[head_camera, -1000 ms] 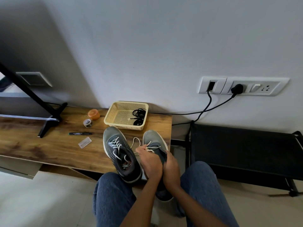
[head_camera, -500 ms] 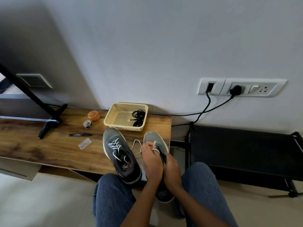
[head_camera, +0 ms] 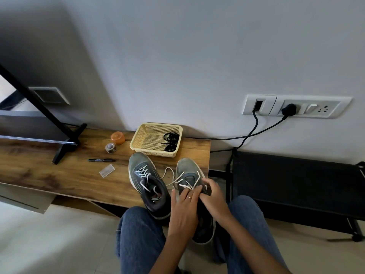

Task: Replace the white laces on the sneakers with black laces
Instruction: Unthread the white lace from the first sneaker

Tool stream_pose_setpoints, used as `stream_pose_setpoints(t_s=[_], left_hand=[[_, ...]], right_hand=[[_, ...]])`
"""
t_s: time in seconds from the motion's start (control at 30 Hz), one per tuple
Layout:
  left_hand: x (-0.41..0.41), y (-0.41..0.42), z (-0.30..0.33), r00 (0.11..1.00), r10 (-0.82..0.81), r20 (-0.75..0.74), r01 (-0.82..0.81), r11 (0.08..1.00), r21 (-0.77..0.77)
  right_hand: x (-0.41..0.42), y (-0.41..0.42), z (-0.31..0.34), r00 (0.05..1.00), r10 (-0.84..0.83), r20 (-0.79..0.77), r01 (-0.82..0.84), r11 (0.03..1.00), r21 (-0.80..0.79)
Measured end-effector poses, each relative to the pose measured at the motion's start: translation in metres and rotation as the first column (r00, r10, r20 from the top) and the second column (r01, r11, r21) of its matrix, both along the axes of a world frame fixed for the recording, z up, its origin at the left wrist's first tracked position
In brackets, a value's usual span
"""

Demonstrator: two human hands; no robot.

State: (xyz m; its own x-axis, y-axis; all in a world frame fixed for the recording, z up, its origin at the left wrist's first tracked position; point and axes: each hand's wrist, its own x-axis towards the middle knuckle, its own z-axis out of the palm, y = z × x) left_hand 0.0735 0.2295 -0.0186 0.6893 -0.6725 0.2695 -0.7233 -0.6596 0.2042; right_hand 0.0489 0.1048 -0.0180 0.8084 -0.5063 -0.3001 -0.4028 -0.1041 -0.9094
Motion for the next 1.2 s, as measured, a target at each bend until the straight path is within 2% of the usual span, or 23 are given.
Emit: stream_pose_setpoints(t_s=[0.13, 0.23, 0.3, 0.4, 0.5, 0.57, 0.63, 0.73, 0.8, 0.83, 0.93, 1.1, 1.2], left_hand=[[-0.005, 0.007, 0.005, 1.000, 0.024, -0.011, -0.025, 0.993, -0.116], [-0.006, 0.012, 0.007, 0.970, 0.198, -0.140, -0.228, 0.942, -0.247], [-0.007, 0.013, 0.006, 0.935, 0.245, -0.257, -0.313, 0.910, -0.271], [-0.009, 0.006, 0.009, 0.855, 0.241, -0.459, -0.396, 0.875, -0.279], [-0.010, 0.001, 0.008, 0.725, 0.209, -0.657, -0.515, 0.797, -0.315], [-0.008, -0.001, 0.001, 0.692, 0.143, -0.708, -0.519, 0.780, -0.350], [-0.007, -0.003, -0.006, 0.666, 0.106, -0.739, -0.508, 0.790, -0.344], [-0.005, -0.008, -0.013, 0.635, 0.133, -0.761, -0.534, 0.787, -0.308], [-0.004, -0.010, -0.014, 0.628, 0.132, -0.767, -0.542, 0.782, -0.309], [-0.003, -0.010, -0.013, 0.624, 0.131, -0.771, -0.542, 0.783, -0.306], [-0.002, -0.010, -0.010, 0.602, 0.122, -0.789, -0.550, 0.780, -0.299], [-0.002, -0.006, -0.002, 0.548, 0.126, -0.827, -0.562, 0.788, -0.252], [-0.005, -0.006, 0.002, 0.555, 0.131, -0.822, -0.551, 0.798, -0.245]], right_hand=[[0.010, 0.004, 0.020, 0.987, -0.088, 0.137, 0.109, 0.981, -0.158], [0.025, 0.008, 0.036, 0.974, -0.050, 0.223, 0.116, 0.949, -0.293], [0.034, 0.014, 0.044, 0.973, 0.037, 0.227, 0.050, 0.930, -0.365], [0.044, 0.023, 0.043, 0.981, 0.176, 0.080, -0.126, 0.894, -0.429], [0.042, 0.027, 0.035, 0.955, 0.249, -0.159, -0.294, 0.753, -0.588], [0.037, 0.029, 0.033, 0.952, 0.226, -0.207, -0.307, 0.669, -0.677], [0.031, 0.028, 0.035, 0.968, 0.164, -0.189, -0.250, 0.647, -0.720], [0.021, 0.022, 0.038, 0.984, 0.063, -0.168, -0.169, 0.649, -0.742], [0.012, 0.018, 0.040, 0.985, 0.071, -0.154, -0.163, 0.652, -0.740], [0.008, 0.018, 0.041, 0.978, 0.117, -0.174, -0.208, 0.630, -0.748], [-0.005, 0.024, 0.048, 0.902, 0.280, -0.329, -0.428, 0.486, -0.762], [-0.031, 0.039, 0.047, 0.789, 0.333, -0.516, -0.611, 0.339, -0.716], [-0.045, 0.040, 0.043, 0.726, 0.355, -0.589, -0.686, 0.301, -0.663]])
